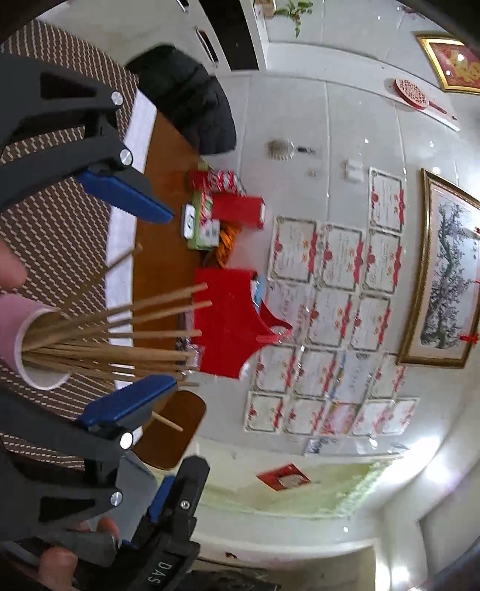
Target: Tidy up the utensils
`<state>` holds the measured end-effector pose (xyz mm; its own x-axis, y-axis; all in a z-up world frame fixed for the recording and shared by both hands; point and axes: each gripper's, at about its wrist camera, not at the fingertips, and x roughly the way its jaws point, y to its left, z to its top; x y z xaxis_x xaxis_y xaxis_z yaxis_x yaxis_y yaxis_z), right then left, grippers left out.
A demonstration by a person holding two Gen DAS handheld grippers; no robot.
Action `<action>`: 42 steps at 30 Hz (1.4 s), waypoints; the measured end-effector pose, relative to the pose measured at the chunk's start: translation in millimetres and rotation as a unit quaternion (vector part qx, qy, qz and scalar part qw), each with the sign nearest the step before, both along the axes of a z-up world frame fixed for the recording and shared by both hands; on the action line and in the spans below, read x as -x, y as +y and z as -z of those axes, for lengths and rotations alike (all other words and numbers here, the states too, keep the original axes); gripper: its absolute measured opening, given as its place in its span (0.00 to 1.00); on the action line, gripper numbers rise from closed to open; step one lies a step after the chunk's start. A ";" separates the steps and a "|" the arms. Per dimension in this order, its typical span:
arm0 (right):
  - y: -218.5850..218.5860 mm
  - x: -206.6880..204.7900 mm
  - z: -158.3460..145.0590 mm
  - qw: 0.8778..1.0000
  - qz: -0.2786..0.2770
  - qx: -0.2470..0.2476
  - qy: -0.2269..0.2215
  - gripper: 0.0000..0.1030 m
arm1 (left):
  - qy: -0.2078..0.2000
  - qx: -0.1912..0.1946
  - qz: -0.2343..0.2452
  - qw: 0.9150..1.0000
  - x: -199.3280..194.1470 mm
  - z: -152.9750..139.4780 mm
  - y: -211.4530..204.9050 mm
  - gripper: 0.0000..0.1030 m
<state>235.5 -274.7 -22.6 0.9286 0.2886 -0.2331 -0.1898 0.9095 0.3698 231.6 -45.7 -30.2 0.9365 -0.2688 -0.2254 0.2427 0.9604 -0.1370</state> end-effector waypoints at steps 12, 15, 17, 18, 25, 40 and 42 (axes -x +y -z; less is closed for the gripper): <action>18.2 100.7 -20.9 0.998 0.015 0.042 0.038 0.94 | 0.018 -0.035 -0.055 0.998 113.7 -33.2 36.5 0.81; 29.1 132.8 -24.8 0.997 0.013 0.059 0.038 0.94 | 0.027 -0.044 -0.068 0.996 141.0 -36.0 40.9 0.81; 37.3 156.8 -27.1 0.997 0.011 0.071 0.037 0.94 | 0.030 -0.052 -0.082 0.995 163.6 -36.9 44.0 0.81; 40.2 164.5 -27.0 0.996 0.012 0.075 0.037 0.94 | 0.031 -0.055 -0.086 0.994 171.8 -37.1 44.7 0.81; 61.9 228.9 -27.0 0.992 0.013 0.116 0.036 0.94 | 0.049 -0.056 -0.114 0.991 228.7 -35.8 52.5 0.81; 75.5 309.0 -26.7 0.990 0.040 0.137 0.018 0.94 | 0.035 -0.067 -0.127 0.989 310.4 -48.8 43.8 0.81; 75.8 314.0 -28.9 0.990 0.040 0.136 0.013 0.94 | 0.027 -0.070 -0.128 0.989 316.1 -52.2 41.5 0.81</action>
<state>-78.5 -198.8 6.3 0.9391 0.1373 -0.3151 -0.1063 0.9878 0.1136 -84.5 -4.2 22.0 0.9551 0.0131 -0.2960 -0.0149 0.9999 -0.0037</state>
